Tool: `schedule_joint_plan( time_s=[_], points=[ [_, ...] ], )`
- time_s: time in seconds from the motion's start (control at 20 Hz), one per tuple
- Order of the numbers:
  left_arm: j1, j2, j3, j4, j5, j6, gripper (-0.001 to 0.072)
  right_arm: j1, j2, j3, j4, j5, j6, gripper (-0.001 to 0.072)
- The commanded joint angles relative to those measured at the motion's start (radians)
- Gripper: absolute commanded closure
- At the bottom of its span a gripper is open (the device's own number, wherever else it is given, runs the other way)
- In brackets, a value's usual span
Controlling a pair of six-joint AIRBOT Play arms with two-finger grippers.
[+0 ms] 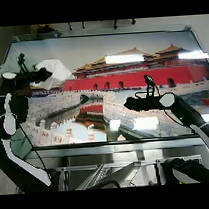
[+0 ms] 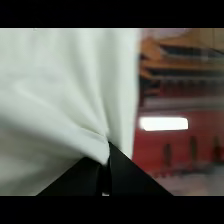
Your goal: Fold the shirts.
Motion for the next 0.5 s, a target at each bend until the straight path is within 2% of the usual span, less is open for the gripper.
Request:
schedule_joint_plan(
  time_s=[0.0, 0.05, 0.15, 0.25, 0.35, 0.4, 0.45],
  points=[
    [-0.144, 0.150, 0.125, -0.012, -0.312, -0.015, 0.0698, -0.061, 0.003, 0.028, 0.006, 0.010, -0.009, 0.0511],
    [-0.197, 0.197, 0.121, -0.012, -0.365, -0.026, 0.0698, -0.092, 0.003, 0.041, 0.006, 0.029, -0.029, 0.0511],
    [-0.316, 0.290, 0.035, -0.008, -0.388, -0.043, 0.0698, -0.161, 0.006, 0.064, 0.006, 0.088, -0.060, 0.0511],
    [-0.423, 0.352, -0.096, -0.008, -0.355, -0.051, 0.0698, -0.229, 0.020, 0.067, 0.006, 0.141, -0.061, 0.0509],
    [-0.521, 0.374, -0.216, 0.000, -0.293, -0.051, 0.0693, -0.291, 0.031, 0.068, 0.006, 0.206, -0.113, 0.0501],
    [-0.557, 0.373, -0.260, -0.001, -0.266, -0.051, 0.0688, -0.315, 0.036, 0.067, 0.006, 0.243, -0.121, 0.0374],
    [-0.588, 0.373, -0.299, -0.001, -0.239, -0.051, 0.0430, -0.340, 0.040, 0.068, 0.006, 0.283, -0.120, 0.0197]
  ],
)
